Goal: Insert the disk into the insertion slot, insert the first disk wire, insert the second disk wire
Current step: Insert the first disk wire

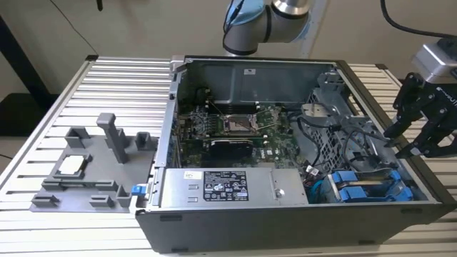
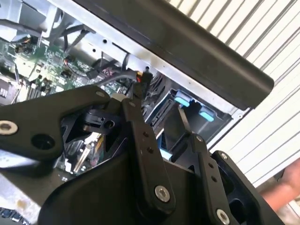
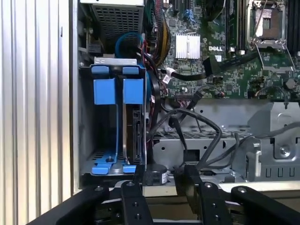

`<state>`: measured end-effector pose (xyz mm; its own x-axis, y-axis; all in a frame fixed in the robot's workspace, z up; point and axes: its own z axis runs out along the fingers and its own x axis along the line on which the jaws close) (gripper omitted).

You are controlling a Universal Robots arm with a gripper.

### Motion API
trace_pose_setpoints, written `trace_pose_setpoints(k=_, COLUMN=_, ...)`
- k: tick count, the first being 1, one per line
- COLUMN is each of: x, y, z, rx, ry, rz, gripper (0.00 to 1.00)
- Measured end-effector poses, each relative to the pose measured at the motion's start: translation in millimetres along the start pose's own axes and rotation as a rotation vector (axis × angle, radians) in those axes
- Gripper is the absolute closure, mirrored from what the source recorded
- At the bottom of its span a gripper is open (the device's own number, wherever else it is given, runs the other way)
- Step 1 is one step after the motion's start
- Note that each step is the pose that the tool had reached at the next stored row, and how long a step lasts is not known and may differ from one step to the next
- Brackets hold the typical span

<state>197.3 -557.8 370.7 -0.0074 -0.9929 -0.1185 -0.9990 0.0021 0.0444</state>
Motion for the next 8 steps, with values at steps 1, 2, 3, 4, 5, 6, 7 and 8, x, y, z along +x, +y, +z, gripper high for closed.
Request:
trace_pose_setpoints(k=1, x=-0.3, y=-0.1, z=0.0, rx=-0.005, ry=-0.0119, rz=0.0, gripper=0.53)
trace_pose_setpoints(k=2, x=-0.5, y=-0.1, z=0.1, rx=-0.0097, ry=-0.0225, rz=0.0, gripper=0.53)
trace_pose_setpoints(k=3, x=-0.7, y=-0.3, z=0.2, rx=-0.0131, ry=-0.0306, rz=0.0, gripper=0.53)
trace_pose_setpoints(k=4, x=-0.8, y=-1.2, z=0.4, rx=-0.0149, ry=-0.0333, rz=-0.002, gripper=0.53)
trace_pose_setpoints(k=5, x=-0.8, y=-2.2, z=0.5, rx=-0.0157, ry=-0.0333, rz=-0.005, gripper=0.53)
trace_pose_setpoints(k=6, x=-0.6, y=-3.2, z=0.4, rx=-0.0172, ry=-0.0332, rz=-0.007, gripper=0.53)
trace_pose_setpoints(k=7, x=-0.3, y=-4.0, z=0.3, rx=-0.0187, ry=-0.0328, rz=-0.01, gripper=0.53)
trace_pose_setpoints(k=8, x=-0.1, y=-4.3, z=0.4, rx=-0.0199, ry=-0.0327, rz=-0.015, gripper=0.53)
